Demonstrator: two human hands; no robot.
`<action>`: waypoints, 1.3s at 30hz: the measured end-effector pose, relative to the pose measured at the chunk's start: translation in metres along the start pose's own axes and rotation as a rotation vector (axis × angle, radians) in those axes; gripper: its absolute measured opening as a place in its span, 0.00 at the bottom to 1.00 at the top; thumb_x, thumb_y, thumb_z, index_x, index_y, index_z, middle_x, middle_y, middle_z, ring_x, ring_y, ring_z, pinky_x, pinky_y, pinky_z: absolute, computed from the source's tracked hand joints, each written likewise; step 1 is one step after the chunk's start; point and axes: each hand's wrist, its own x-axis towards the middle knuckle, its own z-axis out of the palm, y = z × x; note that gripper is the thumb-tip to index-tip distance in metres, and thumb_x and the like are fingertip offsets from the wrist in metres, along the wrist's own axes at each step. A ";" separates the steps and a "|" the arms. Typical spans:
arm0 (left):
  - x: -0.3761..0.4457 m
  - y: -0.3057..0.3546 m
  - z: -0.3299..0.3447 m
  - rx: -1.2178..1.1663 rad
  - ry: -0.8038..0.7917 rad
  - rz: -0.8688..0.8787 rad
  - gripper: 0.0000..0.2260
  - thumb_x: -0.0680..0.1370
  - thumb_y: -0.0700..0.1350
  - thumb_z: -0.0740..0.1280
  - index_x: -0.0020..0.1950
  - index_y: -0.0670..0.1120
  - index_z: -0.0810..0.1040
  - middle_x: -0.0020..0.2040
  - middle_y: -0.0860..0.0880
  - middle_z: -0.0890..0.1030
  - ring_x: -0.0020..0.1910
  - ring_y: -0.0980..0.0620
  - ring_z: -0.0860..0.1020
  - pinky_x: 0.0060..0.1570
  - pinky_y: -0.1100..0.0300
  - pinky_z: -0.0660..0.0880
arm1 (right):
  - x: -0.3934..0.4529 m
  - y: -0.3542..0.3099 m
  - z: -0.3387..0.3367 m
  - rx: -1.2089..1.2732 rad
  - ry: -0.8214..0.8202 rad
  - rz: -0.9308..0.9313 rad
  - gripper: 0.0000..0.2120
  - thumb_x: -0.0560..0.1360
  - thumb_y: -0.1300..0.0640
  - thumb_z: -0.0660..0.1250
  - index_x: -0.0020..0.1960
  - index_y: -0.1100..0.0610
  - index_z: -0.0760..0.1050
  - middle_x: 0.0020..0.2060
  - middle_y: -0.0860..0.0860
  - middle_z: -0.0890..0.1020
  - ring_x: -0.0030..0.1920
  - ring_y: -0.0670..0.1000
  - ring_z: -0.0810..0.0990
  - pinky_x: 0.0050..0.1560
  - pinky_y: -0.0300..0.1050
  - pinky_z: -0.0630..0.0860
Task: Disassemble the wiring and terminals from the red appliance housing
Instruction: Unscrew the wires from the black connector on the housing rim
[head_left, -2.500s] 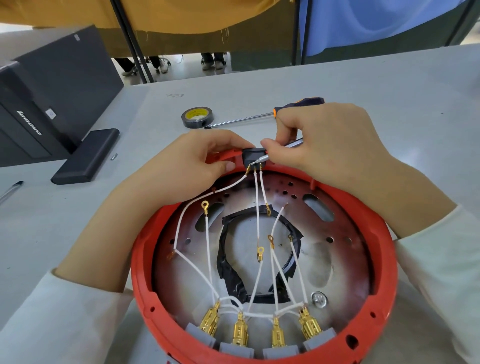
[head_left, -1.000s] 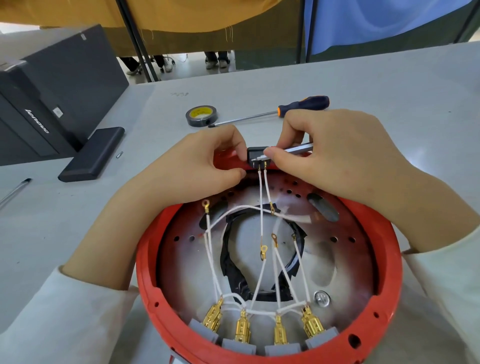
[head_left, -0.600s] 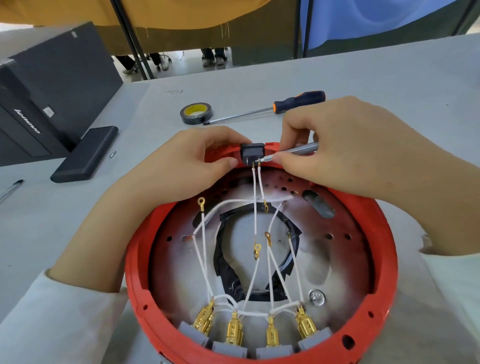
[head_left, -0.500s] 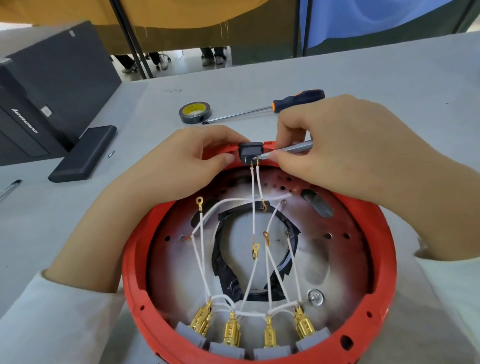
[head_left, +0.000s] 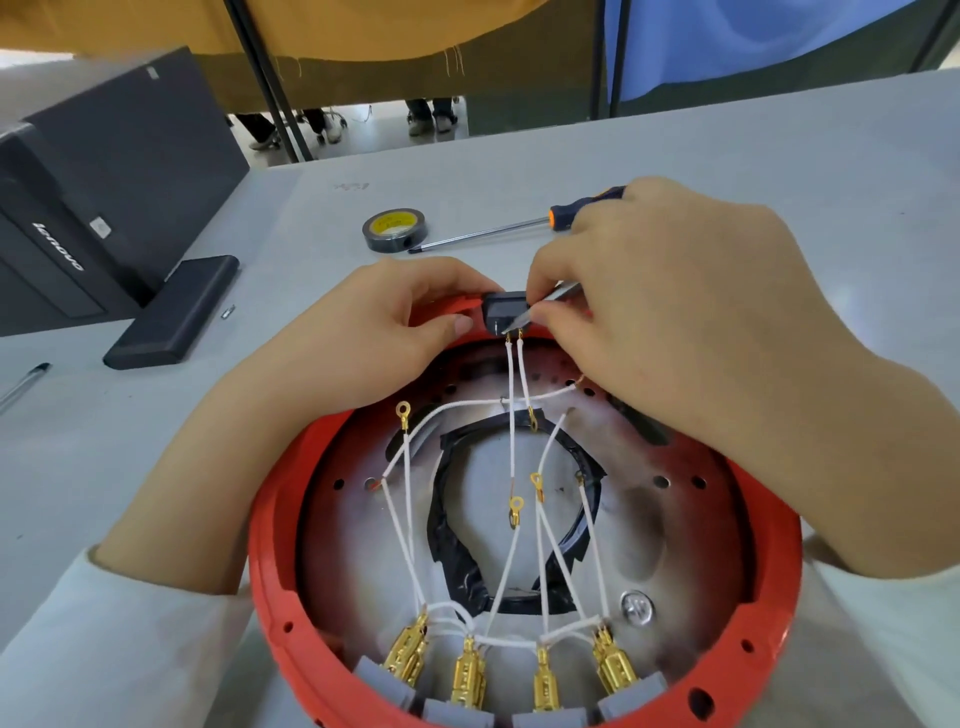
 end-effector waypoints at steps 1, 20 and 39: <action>0.000 0.000 0.000 0.000 0.001 -0.002 0.13 0.79 0.40 0.64 0.55 0.59 0.77 0.51 0.64 0.81 0.52 0.68 0.77 0.55 0.71 0.70 | -0.002 0.001 0.000 0.040 0.009 0.026 0.05 0.76 0.49 0.63 0.47 0.45 0.78 0.41 0.46 0.77 0.50 0.53 0.74 0.39 0.45 0.64; 0.001 -0.003 -0.001 -0.093 -0.035 -0.022 0.13 0.79 0.39 0.64 0.56 0.58 0.77 0.51 0.63 0.81 0.53 0.65 0.78 0.57 0.70 0.70 | -0.019 0.012 0.011 0.304 0.026 0.229 0.04 0.71 0.45 0.65 0.42 0.43 0.77 0.43 0.45 0.75 0.38 0.52 0.76 0.36 0.44 0.66; 0.000 -0.002 -0.001 -0.080 -0.028 -0.021 0.14 0.79 0.39 0.63 0.56 0.57 0.78 0.51 0.64 0.81 0.52 0.66 0.78 0.54 0.74 0.69 | -0.018 0.014 0.017 0.382 0.063 0.244 0.03 0.71 0.47 0.68 0.42 0.44 0.78 0.42 0.44 0.73 0.40 0.54 0.75 0.39 0.46 0.69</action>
